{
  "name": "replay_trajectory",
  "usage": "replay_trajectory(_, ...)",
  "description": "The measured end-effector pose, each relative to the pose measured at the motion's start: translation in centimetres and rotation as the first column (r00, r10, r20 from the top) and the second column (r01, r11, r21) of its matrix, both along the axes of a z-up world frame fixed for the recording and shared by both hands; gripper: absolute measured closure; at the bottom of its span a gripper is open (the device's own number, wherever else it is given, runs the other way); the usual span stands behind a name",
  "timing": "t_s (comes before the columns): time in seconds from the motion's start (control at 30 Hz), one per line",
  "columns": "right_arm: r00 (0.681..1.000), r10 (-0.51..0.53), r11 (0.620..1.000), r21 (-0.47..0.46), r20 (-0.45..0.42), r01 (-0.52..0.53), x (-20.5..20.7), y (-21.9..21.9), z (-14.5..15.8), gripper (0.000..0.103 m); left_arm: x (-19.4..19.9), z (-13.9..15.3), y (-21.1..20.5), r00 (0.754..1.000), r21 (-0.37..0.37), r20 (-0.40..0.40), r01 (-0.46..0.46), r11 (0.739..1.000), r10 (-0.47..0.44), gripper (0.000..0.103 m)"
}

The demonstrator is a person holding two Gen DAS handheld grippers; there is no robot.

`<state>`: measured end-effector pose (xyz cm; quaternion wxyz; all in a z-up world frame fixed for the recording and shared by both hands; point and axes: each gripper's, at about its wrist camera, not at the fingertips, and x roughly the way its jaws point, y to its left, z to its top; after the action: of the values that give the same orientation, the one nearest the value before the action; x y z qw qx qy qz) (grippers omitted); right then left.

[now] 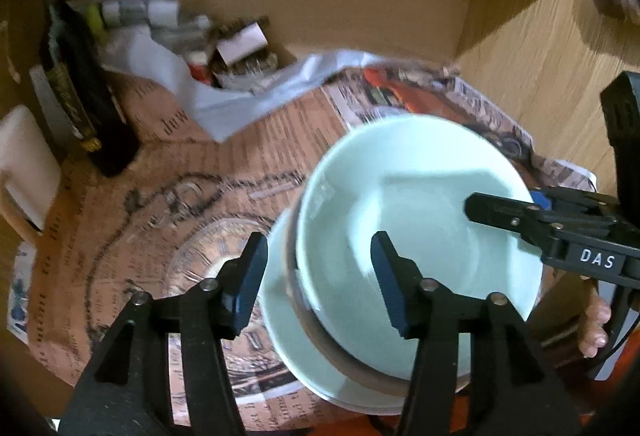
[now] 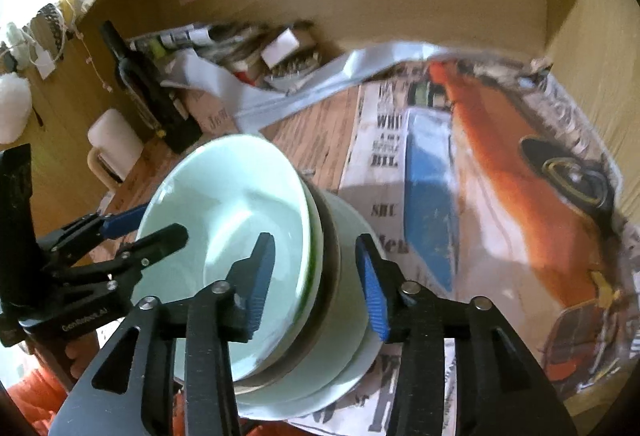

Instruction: Organize plates and bowls

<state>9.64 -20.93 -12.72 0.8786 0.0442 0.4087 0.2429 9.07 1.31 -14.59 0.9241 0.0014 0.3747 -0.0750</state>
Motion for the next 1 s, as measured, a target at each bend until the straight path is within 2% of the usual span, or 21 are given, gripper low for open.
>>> replay_trajectory(0.1,0.998,-0.023,1.000,0.016,0.066,0.022,-1.1,-0.2,1.5,0.061,-1.3,1.4,0.1,0.997,0.008,0.081,-0.011,1.000,0.010,0.047)
replay_trajectory(0.2,0.989,-0.039,0.999,0.038,0.140,0.034,-2.6,-0.2,3.0,0.054,-2.7,2.9,0.1,0.988,0.005,0.155,-0.010,1.000,0.009,0.043)
replay_trajectory(0.37,0.963,-0.042,0.999,0.043,0.267,0.032,-5.7,0.2,5.4,0.052,-5.8,5.5,-0.2,0.948,0.009,0.318,-0.026,1.000,0.021,0.031)
replay_trajectory(0.4,0.955,-0.042,0.999,0.042,0.293,0.031,-6.4,0.2,5.8,0.048,-6.4,5.9,-0.3,0.939,0.005,0.343,-0.023,1.000,0.020,0.028)
replay_trajectory(0.43,0.946,-0.045,0.998,0.045,0.320,0.033,-7.1,0.3,6.1,0.039,-6.9,6.3,-0.3,0.933,0.003,0.359,-0.019,1.000,0.016,0.026)
replay_trajectory(0.6,0.891,-0.062,0.998,0.042,0.450,0.048,-10.2,0.5,7.6,0.025,-9.5,7.5,-0.7,0.887,-0.002,0.461,-0.029,1.000,0.027,0.012)
replay_trajectory(0.7,0.870,-0.076,0.997,0.063,0.487,0.051,-11.4,0.2,8.0,0.016,-10.7,7.9,-0.8,0.865,-0.004,0.500,-0.034,0.999,0.031,0.004)
replay_trajectory(0.77,0.859,-0.086,0.996,0.067,0.505,0.060,-12.0,0.1,8.1,0.015,-11.4,8.0,-0.8,0.852,-0.014,0.523,-0.033,0.999,0.036,0.003)
replay_trajectory(0.83,0.855,-0.092,0.995,0.078,0.510,0.061,-12.3,0.1,8.1,0.009,-12.2,8.0,-0.7,0.842,-0.025,0.538,-0.032,0.999,0.040,0.002)
replay_trajectory(0.9,0.850,-0.098,0.994,0.089,0.518,0.060,-12.5,0.0,8.0,0.003,-12.6,8.0,-0.7,0.836,-0.030,0.546,-0.033,0.999,0.044,0.001)
replay_trajectory(1.0,0.846,-0.095,0.995,0.085,0.525,0.059,-12.8,0.3,7.9,0.002,-13.0,7.9,-0.8,0.834,-0.032,0.550,-0.036,0.999,0.048,0.001)
